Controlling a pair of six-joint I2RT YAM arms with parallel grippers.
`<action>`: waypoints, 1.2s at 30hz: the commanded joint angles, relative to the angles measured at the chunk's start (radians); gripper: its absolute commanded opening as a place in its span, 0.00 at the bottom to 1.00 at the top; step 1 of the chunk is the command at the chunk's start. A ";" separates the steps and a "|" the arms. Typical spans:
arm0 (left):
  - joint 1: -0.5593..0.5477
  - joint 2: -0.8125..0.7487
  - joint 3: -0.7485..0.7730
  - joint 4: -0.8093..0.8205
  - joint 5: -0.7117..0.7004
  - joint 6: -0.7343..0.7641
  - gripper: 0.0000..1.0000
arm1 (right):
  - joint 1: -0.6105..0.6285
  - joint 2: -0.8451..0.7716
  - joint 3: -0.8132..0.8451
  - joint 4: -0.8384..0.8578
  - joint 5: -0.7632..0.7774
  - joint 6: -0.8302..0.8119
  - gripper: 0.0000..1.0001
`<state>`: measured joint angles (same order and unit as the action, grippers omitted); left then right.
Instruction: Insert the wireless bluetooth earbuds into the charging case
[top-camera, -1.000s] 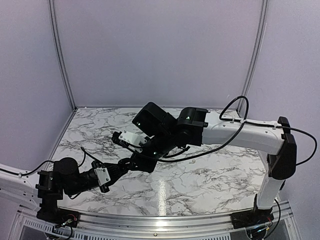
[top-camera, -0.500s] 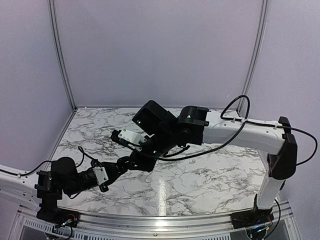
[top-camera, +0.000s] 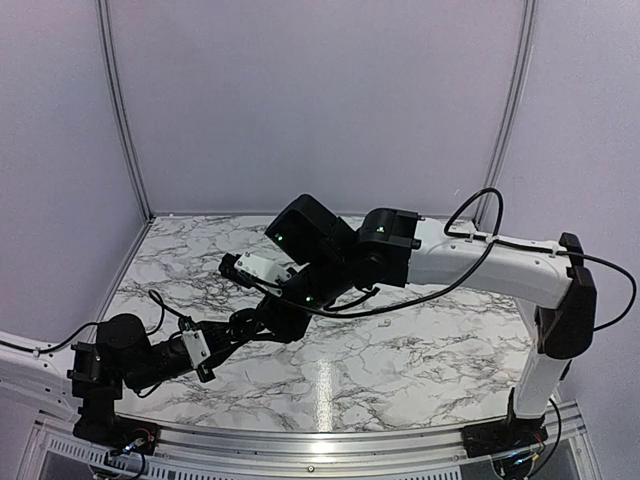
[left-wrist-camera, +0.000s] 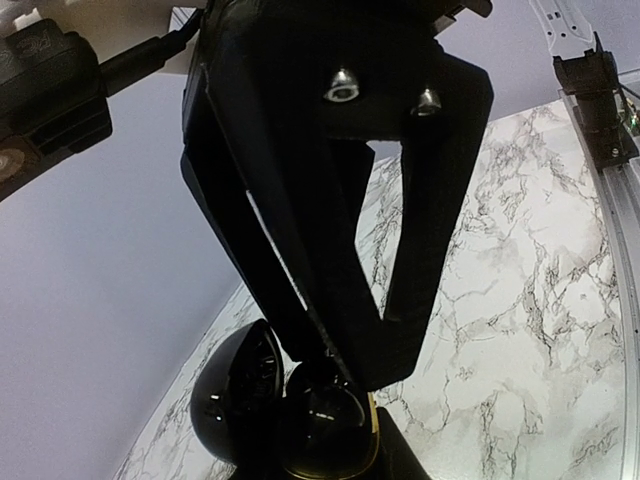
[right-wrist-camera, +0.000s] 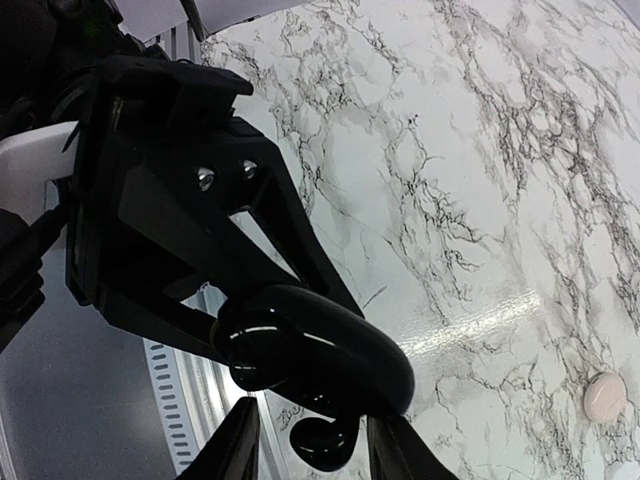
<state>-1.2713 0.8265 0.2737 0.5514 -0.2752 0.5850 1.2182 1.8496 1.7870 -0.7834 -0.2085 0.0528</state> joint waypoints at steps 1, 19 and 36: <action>-0.016 -0.027 0.005 0.120 0.047 -0.017 0.00 | -0.006 -0.031 0.021 0.070 0.012 -0.001 0.40; -0.013 0.010 0.019 0.120 0.062 -0.011 0.00 | 0.003 -0.130 -0.050 0.164 0.034 -0.017 0.53; 0.075 -0.087 0.006 0.122 0.268 -0.160 0.00 | -0.062 -0.360 -0.280 0.284 -0.063 -0.156 0.95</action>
<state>-1.2270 0.7815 0.2733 0.6266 -0.1188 0.4976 1.1843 1.5509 1.5539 -0.5507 -0.2462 -0.0429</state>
